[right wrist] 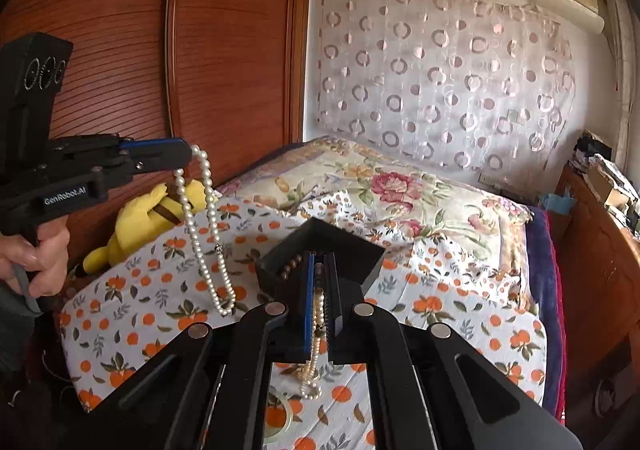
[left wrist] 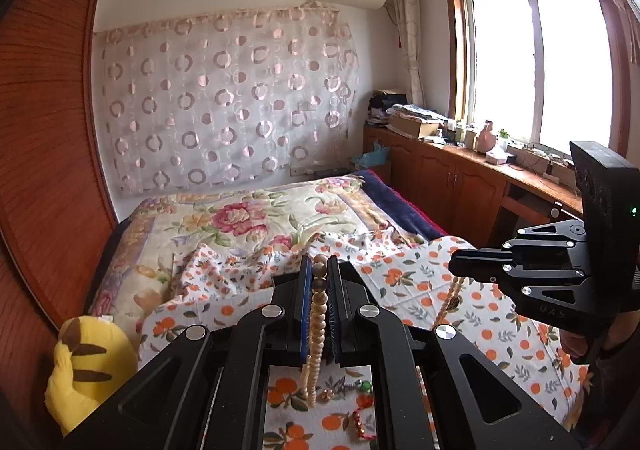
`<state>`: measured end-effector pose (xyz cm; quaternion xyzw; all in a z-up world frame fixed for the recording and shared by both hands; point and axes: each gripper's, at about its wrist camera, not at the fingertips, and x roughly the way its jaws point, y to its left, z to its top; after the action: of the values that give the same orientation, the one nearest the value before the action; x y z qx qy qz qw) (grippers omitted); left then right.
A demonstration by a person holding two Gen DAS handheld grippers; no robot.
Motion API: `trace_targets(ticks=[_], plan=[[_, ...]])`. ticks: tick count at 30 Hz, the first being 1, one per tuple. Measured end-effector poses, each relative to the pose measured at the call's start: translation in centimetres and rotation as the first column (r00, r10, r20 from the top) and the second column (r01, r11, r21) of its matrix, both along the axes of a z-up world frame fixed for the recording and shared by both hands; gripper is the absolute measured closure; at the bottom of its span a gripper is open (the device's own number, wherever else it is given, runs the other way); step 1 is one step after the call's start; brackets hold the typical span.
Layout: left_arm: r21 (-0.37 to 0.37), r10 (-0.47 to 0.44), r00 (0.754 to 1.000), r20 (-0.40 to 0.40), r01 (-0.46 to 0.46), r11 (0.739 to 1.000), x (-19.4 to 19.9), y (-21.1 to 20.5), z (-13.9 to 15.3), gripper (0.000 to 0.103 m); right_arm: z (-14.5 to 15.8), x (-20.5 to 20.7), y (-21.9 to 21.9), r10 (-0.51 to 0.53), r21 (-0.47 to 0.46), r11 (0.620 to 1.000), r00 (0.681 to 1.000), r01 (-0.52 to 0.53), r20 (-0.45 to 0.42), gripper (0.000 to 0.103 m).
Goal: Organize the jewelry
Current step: 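Grasp a second pearl necklace with the right gripper while the left gripper lifts its pearls, then carry both pearl necklaces up and over the black box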
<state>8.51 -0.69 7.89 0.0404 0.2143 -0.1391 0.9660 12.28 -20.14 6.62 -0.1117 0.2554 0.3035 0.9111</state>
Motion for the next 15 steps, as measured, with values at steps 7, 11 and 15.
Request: trace_targets(ticks=[7,11,15], plan=[[0.013,-0.007,1.0,0.005,0.007,1.0,1.6,-0.3,0.8,0.096,2.5,1.1,-0.1,-0.01,0.004,1.0,0.999,0.01,0.04,0.098],[0.009,-0.012,1.0,0.007,0.012,1.0,2.7,-0.3,1.3,0.096,4.1,2.3,-0.4,-0.017,0.014,1.0,0.998,0.016,0.061,0.098],[-0.004,-0.015,1.0,0.015,0.015,1.0,4.0,-0.3,2.3,0.096,5.5,3.4,-0.8,-0.019,0.032,0.999,0.997,0.017,0.076,0.098]])
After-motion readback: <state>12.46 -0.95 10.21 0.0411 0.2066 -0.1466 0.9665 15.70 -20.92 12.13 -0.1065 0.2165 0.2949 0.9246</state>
